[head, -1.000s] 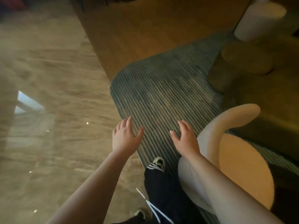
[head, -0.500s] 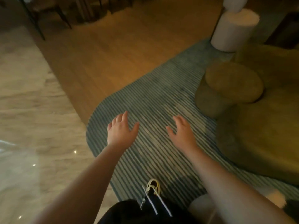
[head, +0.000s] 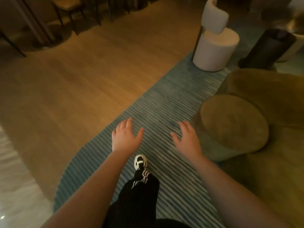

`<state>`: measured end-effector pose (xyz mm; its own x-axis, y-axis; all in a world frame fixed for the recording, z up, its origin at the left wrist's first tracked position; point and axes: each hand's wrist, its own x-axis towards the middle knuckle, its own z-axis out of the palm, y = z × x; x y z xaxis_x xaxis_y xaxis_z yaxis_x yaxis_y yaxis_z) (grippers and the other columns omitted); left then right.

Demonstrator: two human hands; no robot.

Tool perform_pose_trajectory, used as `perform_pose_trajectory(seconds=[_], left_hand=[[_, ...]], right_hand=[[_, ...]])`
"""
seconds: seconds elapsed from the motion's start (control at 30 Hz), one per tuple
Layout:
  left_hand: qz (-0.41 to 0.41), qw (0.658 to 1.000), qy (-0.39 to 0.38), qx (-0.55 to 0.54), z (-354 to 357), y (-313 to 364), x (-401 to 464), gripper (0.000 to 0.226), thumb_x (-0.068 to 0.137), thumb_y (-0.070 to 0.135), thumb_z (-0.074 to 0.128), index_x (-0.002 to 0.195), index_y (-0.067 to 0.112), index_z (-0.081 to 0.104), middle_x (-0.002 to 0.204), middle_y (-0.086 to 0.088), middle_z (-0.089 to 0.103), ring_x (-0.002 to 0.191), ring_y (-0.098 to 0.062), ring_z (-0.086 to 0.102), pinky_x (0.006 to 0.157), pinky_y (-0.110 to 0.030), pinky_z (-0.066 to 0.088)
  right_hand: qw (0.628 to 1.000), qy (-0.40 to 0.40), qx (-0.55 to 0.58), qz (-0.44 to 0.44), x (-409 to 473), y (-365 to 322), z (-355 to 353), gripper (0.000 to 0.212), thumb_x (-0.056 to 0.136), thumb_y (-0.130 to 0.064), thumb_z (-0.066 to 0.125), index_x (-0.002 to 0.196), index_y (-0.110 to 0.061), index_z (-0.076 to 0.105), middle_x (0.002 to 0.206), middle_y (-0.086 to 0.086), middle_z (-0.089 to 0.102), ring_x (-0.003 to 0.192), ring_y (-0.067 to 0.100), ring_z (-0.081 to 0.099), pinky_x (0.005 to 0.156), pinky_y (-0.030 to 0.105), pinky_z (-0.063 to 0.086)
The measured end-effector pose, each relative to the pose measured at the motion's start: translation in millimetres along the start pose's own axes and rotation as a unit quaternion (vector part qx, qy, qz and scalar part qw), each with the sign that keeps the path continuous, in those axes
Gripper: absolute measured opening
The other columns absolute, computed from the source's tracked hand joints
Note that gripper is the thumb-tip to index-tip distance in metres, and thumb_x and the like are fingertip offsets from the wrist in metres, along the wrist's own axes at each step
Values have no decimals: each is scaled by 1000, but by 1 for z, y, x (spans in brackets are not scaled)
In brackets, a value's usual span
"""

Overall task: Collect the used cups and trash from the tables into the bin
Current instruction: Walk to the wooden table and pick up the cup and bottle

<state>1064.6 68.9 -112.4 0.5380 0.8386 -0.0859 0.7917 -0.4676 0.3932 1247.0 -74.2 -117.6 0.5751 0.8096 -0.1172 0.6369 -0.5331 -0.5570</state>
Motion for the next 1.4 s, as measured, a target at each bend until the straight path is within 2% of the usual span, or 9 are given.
perform_pose_trajectory(seconds=[0.13, 0.3, 0.53, 0.83, 1.1, 1.4], left_hand=[[9, 1000, -22, 7, -22, -1, 158, 74, 89, 65, 30, 147, 18, 25, 148, -6, 36, 133, -27, 34, 107, -48, 29], [6, 1000, -12, 14, -43, 21, 324, 73, 88, 63, 34, 144, 17, 30, 142, -8, 44, 128, -28, 40, 101, -46, 32], [45, 999, -20, 18, -29, 70, 562, 75, 87, 64, 33, 145, 18, 29, 146, -8, 40, 133, -26, 35, 105, -46, 30], [53, 998, -8, 36, -19, 174, 916, 76, 86, 65, 35, 144, 17, 32, 146, -9, 39, 133, -27, 35, 105, -44, 30], [72, 997, -6, 29, -40, 260, 1153, 74, 87, 63, 36, 143, 16, 32, 144, -9, 42, 131, -28, 37, 105, -45, 30], [131, 991, -6, 17, -13, 354, 1471, 73, 86, 62, 38, 142, 16, 33, 141, -9, 44, 127, -28, 40, 103, -44, 30]], right_hand=[[999, -18, -1, 36, 147, -24, -17, 62, 97, -45, 44, 148, -13, 29, 156, 6, 22, 144, 22, 17, 115, 39, 25], [998, -3, 5, 56, 299, -42, -46, 61, 97, -43, 45, 148, -14, 29, 157, 5, 21, 143, 22, 18, 114, 38, 26], [996, 38, 6, 81, 525, -19, -75, 62, 95, -43, 48, 147, -13, 31, 156, 7, 22, 143, 22, 18, 114, 38, 26], [996, 34, -2, 88, 889, 28, -155, 62, 96, -46, 45, 148, -15, 29, 158, 4, 19, 144, 22, 17, 115, 38, 23], [994, 25, -4, 106, 1123, 39, -239, 62, 97, -43, 44, 149, -14, 26, 159, 3, 16, 145, 21, 14, 117, 36, 19], [988, 93, -5, 123, 1418, 77, -293, 60, 96, -36, 49, 147, -9, 30, 156, 9, 22, 143, 24, 19, 116, 34, 18]])
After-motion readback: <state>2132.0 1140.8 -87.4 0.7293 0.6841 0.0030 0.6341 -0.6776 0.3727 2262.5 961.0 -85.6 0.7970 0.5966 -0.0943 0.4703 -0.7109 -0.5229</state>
